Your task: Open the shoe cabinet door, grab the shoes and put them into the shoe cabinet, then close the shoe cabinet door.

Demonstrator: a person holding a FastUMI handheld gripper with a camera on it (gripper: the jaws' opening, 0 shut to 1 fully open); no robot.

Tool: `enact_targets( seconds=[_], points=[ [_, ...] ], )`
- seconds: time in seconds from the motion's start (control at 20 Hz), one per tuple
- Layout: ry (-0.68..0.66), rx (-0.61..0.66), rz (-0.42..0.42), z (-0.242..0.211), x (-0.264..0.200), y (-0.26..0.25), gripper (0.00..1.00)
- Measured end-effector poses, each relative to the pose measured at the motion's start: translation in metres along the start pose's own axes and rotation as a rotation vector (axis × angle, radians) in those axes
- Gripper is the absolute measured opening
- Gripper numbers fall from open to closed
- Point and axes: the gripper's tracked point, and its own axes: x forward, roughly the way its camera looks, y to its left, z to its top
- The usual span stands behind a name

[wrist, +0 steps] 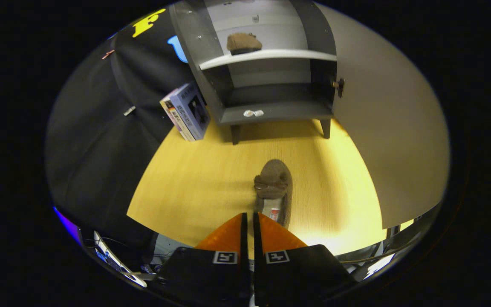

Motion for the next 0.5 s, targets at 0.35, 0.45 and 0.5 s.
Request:
enact_targets(
  seconds=[0.35,0.45,0.5],
  points=[
    [0.063,0.053,-0.085,-0.020,0.078,-0.008,0.36],
    [0.085,0.079,-0.101,-0.024,0.096,-0.014,0.36],
    [0.095,0.090,-0.109,-0.027,0.104,-0.016,0.36]
  ],
)
